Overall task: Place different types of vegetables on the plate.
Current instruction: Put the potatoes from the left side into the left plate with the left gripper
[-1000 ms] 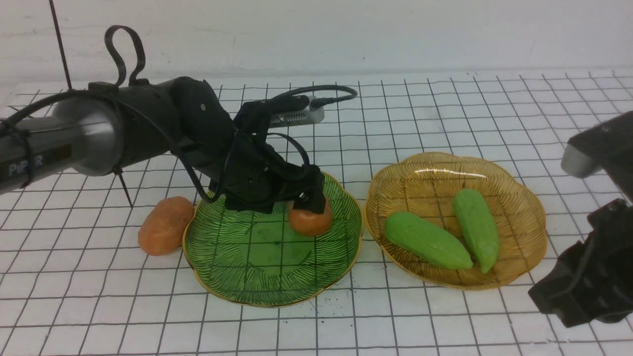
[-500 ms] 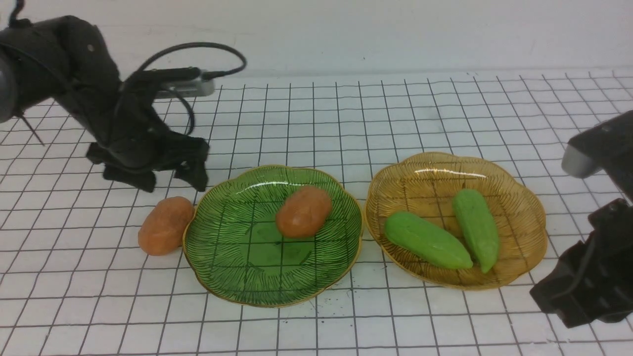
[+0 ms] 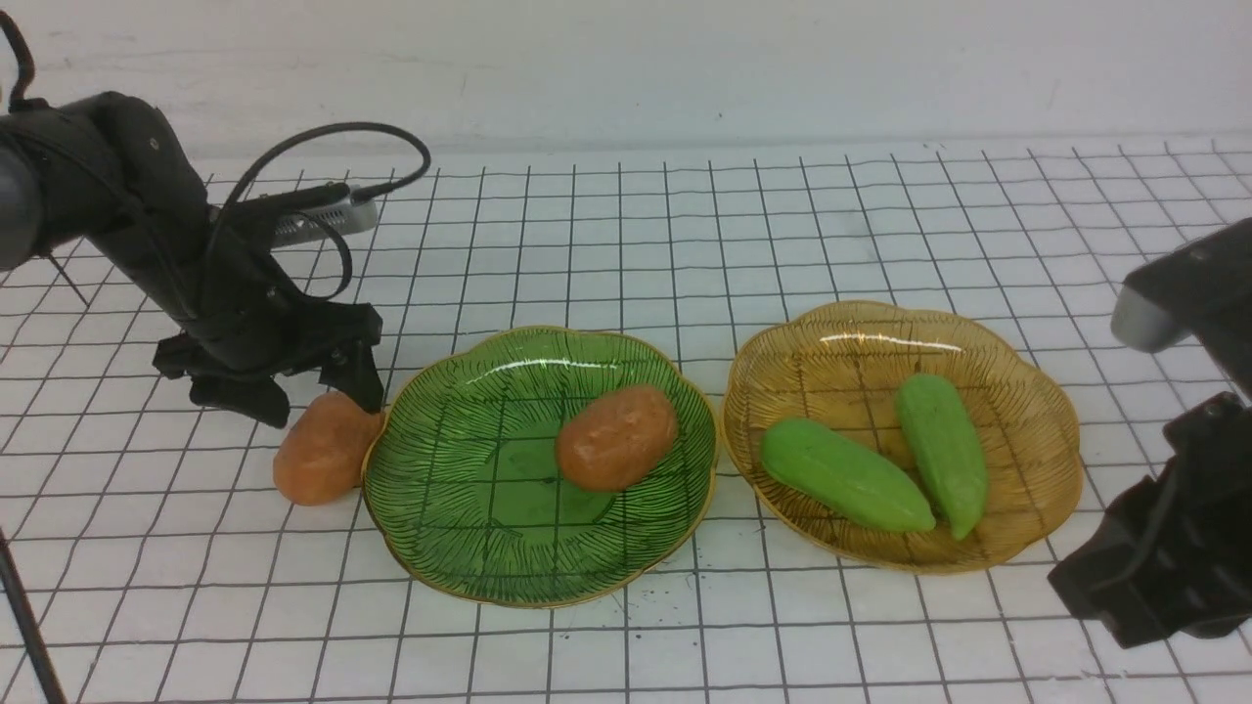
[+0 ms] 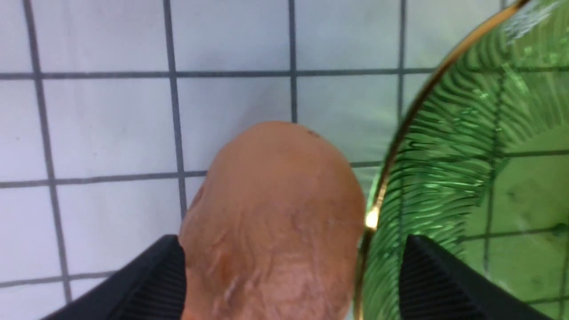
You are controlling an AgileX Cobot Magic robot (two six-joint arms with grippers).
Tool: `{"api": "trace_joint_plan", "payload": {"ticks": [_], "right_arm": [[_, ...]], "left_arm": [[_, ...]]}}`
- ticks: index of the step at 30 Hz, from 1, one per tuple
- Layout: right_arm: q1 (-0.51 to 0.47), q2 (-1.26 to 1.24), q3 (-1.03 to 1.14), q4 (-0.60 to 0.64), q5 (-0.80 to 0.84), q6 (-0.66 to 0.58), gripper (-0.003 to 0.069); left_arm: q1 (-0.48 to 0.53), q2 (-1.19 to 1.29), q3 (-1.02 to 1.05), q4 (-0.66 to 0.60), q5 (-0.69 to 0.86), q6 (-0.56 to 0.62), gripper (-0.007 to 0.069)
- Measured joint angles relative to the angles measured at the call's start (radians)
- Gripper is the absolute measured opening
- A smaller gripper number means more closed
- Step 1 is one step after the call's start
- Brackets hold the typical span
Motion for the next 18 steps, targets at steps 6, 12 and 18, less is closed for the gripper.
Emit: {"api": "trace_joint_plan", "payload": {"ticks": [6,12,18], "right_arm": [[0.000,0.000,0.000,0.000,0.000,0.000,0.0118],[0.000,0.000,0.000,0.000,0.000,0.000,0.0118],[0.000,0.000,0.000,0.000,0.000,0.000,0.0118]], "left_arm": [[0.001,0.033,0.000,0.030,-0.005,0.003,0.0566],[0.001,0.036,0.000,0.056,-0.006,0.003,0.0475],[0.003,0.002,-0.045,0.105,0.069,-0.002,0.0475]]}}
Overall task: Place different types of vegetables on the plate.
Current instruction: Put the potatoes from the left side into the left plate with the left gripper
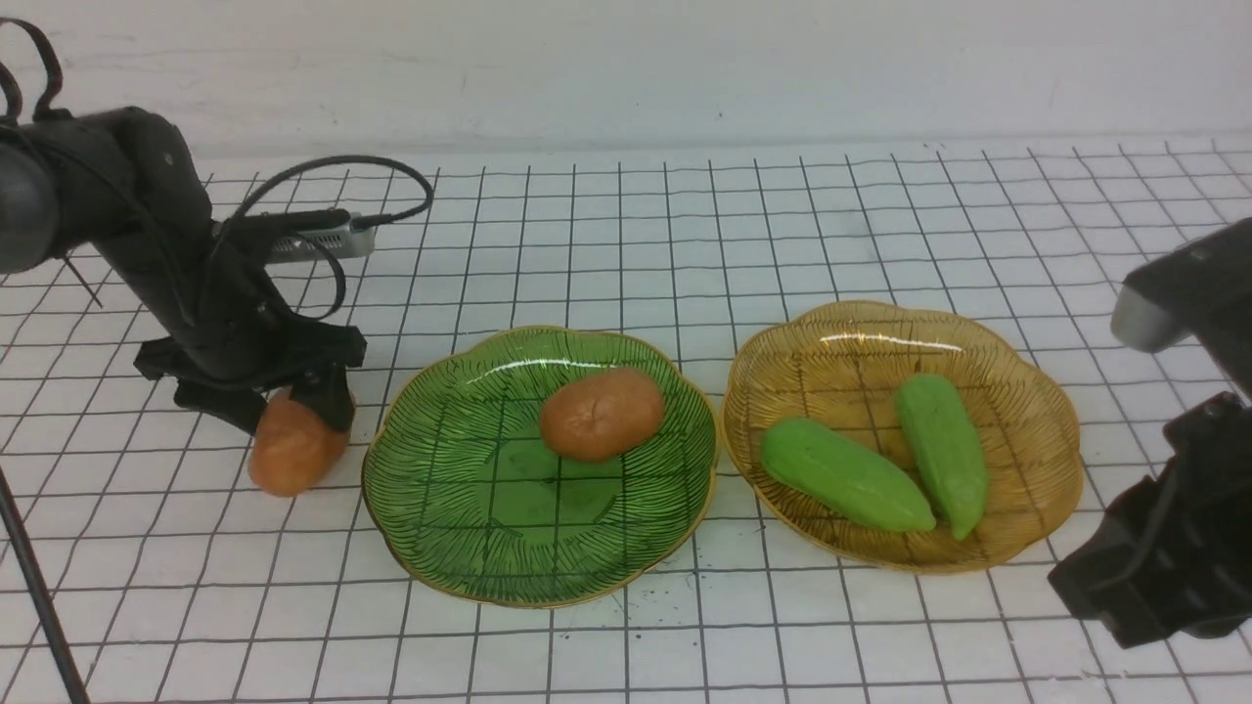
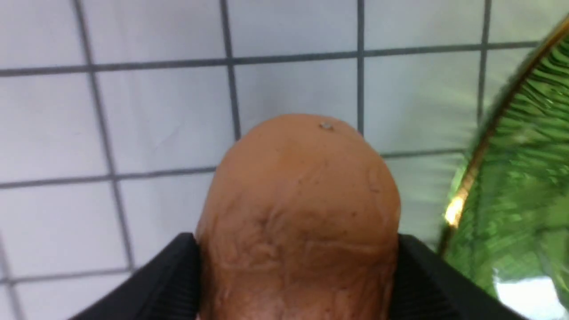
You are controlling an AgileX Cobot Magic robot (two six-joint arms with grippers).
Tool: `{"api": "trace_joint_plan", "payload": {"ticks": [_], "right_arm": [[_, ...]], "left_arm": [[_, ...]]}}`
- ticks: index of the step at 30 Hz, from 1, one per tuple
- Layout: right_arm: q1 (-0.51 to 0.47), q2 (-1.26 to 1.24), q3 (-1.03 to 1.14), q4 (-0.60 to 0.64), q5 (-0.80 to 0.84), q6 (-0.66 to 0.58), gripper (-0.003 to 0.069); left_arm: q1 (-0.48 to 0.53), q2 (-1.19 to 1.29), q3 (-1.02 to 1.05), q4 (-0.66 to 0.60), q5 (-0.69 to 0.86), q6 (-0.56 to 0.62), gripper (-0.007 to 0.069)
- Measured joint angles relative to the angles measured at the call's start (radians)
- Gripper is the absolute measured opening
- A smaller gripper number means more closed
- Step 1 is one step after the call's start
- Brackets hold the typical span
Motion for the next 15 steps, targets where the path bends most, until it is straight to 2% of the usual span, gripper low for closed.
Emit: {"api": "trace_joint_plan", "payload": {"ticks": [5,10,15], "right_arm": [[0.000,0.000,0.000,0.000,-0.003,0.000,0.0118],[0.000,0.000,0.000,0.000,-0.020,0.000,0.0118],[0.000,0.000,0.000,0.000,-0.009,0.000,0.0118]], "left_arm": [[-0.037,-0.124,-0.077,-0.124,0.165,-0.030,0.0475],[-0.161,-0.116,-0.084,-0.172,0.156,-0.040,0.0475],[-0.280,-0.025,-0.084,-0.177,0.083,-0.039,0.0475]]}}
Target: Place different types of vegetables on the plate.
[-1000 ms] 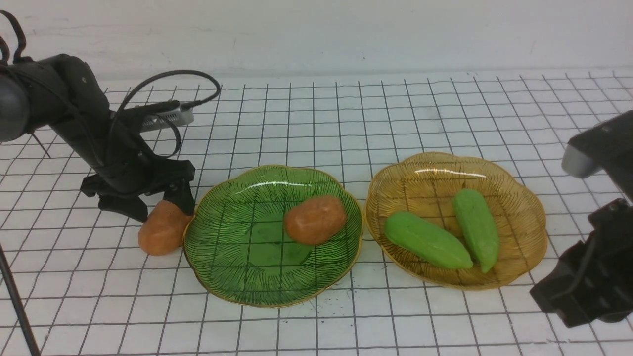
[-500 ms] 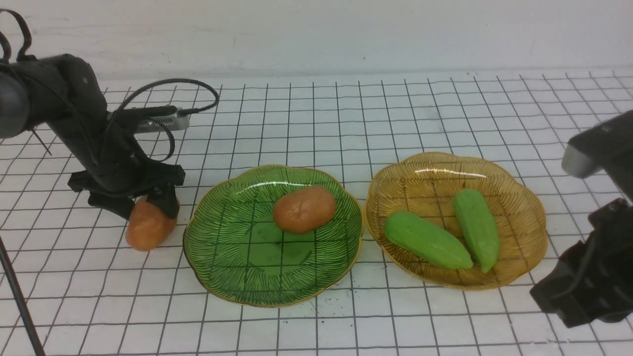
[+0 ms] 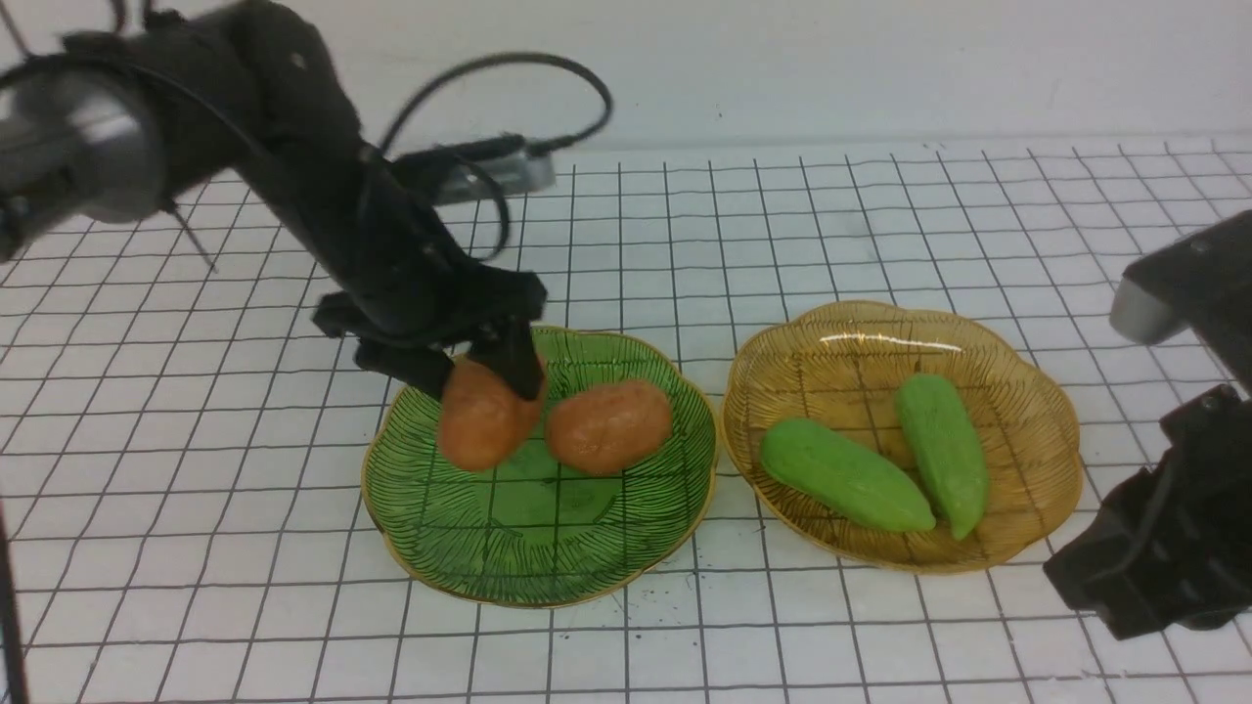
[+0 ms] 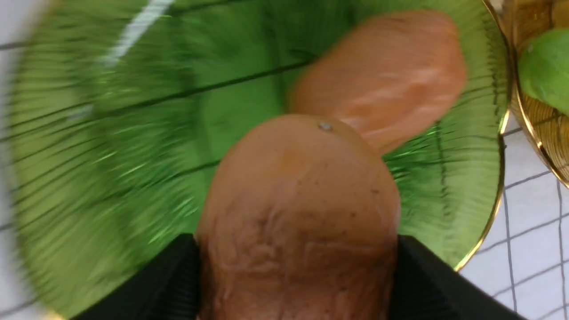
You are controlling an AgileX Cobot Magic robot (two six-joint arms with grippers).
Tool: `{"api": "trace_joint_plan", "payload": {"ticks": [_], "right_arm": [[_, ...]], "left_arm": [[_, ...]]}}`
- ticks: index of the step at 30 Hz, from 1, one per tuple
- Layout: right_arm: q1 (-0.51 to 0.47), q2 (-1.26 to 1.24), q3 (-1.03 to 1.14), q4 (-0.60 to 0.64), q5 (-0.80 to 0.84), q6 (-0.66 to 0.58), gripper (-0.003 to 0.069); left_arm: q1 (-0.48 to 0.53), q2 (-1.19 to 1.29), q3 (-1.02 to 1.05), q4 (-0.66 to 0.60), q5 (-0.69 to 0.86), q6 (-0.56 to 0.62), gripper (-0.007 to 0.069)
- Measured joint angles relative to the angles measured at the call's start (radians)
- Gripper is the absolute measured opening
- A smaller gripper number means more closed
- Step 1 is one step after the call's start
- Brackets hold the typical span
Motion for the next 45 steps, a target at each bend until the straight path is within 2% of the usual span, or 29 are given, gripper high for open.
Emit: {"api": "trace_joint_plan", "payload": {"ticks": [5,13,21,23,24,25,27,28,35,37,41,45], "right_arm": [[0.000,-0.027,0.000,-0.002,0.031,0.002,0.0118],[0.000,-0.229,0.000,-0.011,0.039,0.073,0.0118],[0.000,-0.530,0.012,-0.090,0.051,0.120,0.0118],[0.000,-0.614,0.054,-0.102,-0.017,0.121,0.0118],[0.000,-0.693,0.135,-0.102,-0.174,0.123,0.0118],[0.000,-0.700,0.154,-0.100,-0.193,0.123,0.0118],[0.000,-0.760,0.277,-0.083,-0.424,0.123,0.0118],[0.000,-0.773,0.317,-0.081,-0.518,0.123,0.0118],[0.000,-0.783,0.510,-0.077,-0.908,0.123,0.0115],[0.000,-0.783,0.525,-0.079,-0.938,0.122,0.0101],[0.000,-0.783,0.527,-0.087,-0.955,0.111,0.0012],[0.000,-0.783,0.528,-0.087,-0.961,0.105,-0.0010]], "left_arm": [[-0.039,0.059,-0.001,-0.010,-0.061,0.003,0.0482],[-0.038,0.076,-0.019,-0.002,-0.070,0.006,0.0604],[-0.038,0.077,-0.100,0.001,-0.011,0.006,0.0601],[-0.038,0.077,-0.118,0.005,0.002,0.006,0.0574],[-0.038,0.077,-0.145,0.023,0.015,0.006,0.0518],[-0.038,0.077,-0.155,0.030,0.018,0.006,0.0503],[-0.037,0.077,-0.201,0.078,0.060,0.008,0.0398],[-0.037,0.077,-0.221,0.096,0.082,0.010,0.0370],[-0.037,0.059,-0.346,0.182,0.113,0.011,0.0041],[-0.037,0.055,-0.355,0.183,0.115,0.011,0.0014],[-0.037,0.052,-0.362,0.183,0.118,0.011,-0.0008],[-0.037,0.052,-0.362,0.184,0.118,0.010,-0.0008]]}}
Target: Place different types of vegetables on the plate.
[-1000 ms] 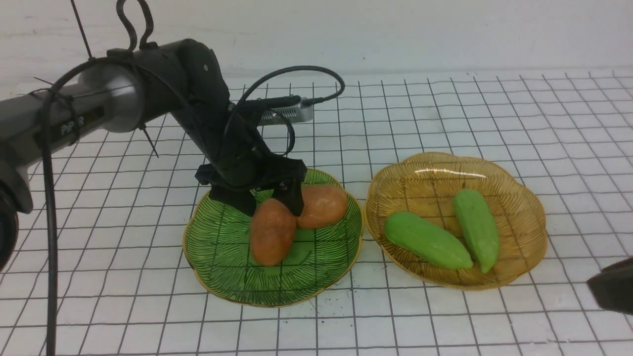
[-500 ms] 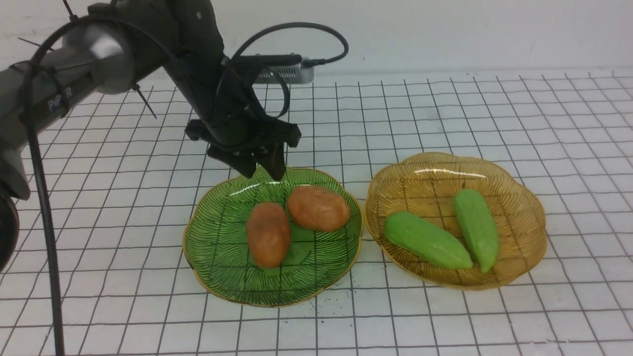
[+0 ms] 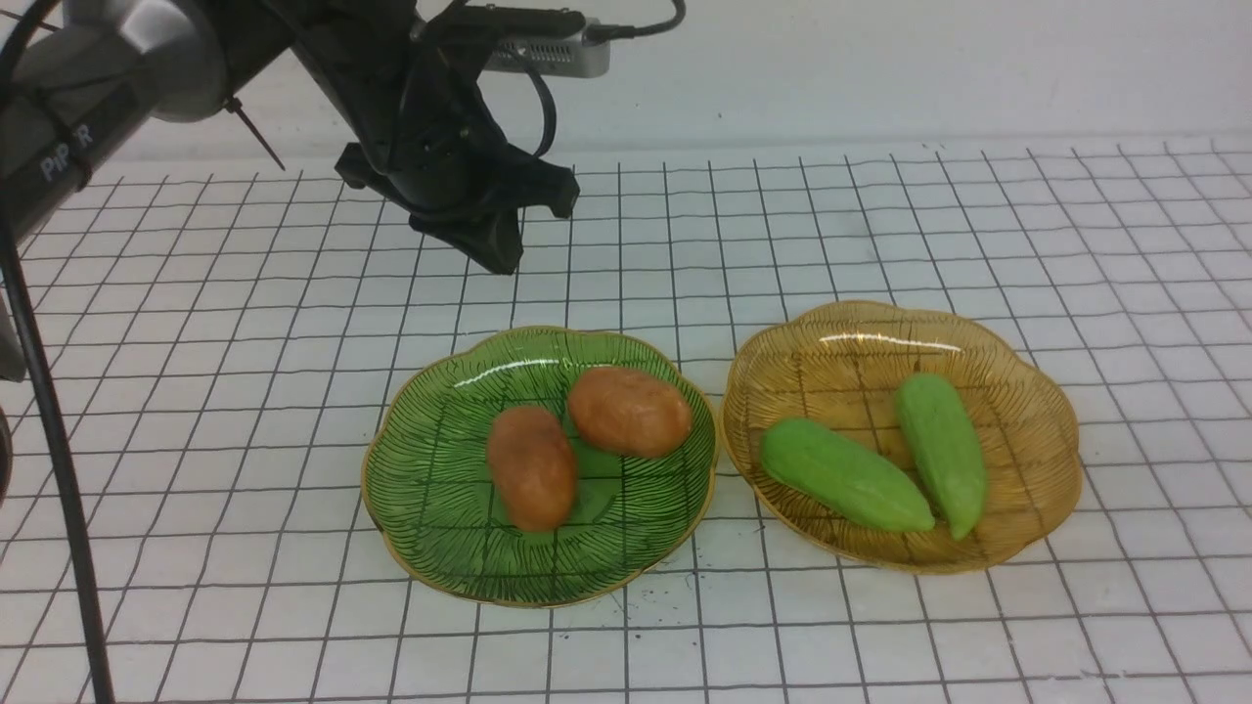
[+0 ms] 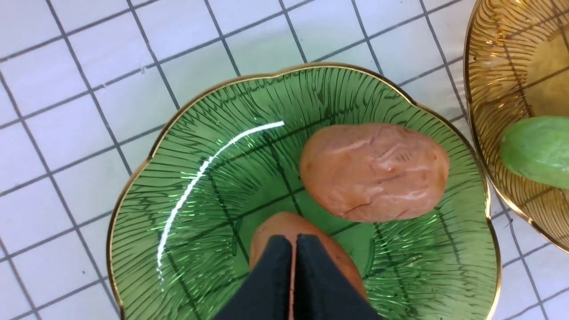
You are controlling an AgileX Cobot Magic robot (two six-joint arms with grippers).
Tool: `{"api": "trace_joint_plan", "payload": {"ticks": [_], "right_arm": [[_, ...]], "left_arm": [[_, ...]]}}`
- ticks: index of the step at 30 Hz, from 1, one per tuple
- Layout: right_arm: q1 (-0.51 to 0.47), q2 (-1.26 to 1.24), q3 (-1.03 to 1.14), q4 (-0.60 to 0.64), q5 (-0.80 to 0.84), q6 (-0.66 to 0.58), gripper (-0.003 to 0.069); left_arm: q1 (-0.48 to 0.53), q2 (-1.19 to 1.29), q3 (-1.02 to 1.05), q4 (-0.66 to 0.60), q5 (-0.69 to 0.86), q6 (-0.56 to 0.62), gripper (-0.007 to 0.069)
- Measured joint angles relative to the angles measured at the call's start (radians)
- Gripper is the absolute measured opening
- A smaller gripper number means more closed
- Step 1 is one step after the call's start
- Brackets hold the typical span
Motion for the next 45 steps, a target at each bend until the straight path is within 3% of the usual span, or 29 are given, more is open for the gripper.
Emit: {"api": "trace_joint_plan", "payload": {"ticks": [18,24,36,45], "right_arm": [[0.000,0.000,0.005,0.000,-0.001,0.000,-0.0014],[-0.006,-0.040,0.104,-0.013,-0.008,0.000,-0.0014],[-0.258,-0.331,0.422,-0.134,0.006,-0.001,-0.0014],[-0.302,-0.351,0.499,-0.134,0.053,-0.001,-0.0015]], "left_arm": [[-0.001,0.000,0.000,-0.084,0.000,-0.009,-0.0008],[-0.001,0.000,0.000,-0.081,0.000,-0.008,-0.0008],[-0.001,-0.002,0.000,-0.044,0.000,-0.005,-0.0008],[-0.003,-0.199,0.048,-0.044,0.001,-0.011,-0.0008]]}}
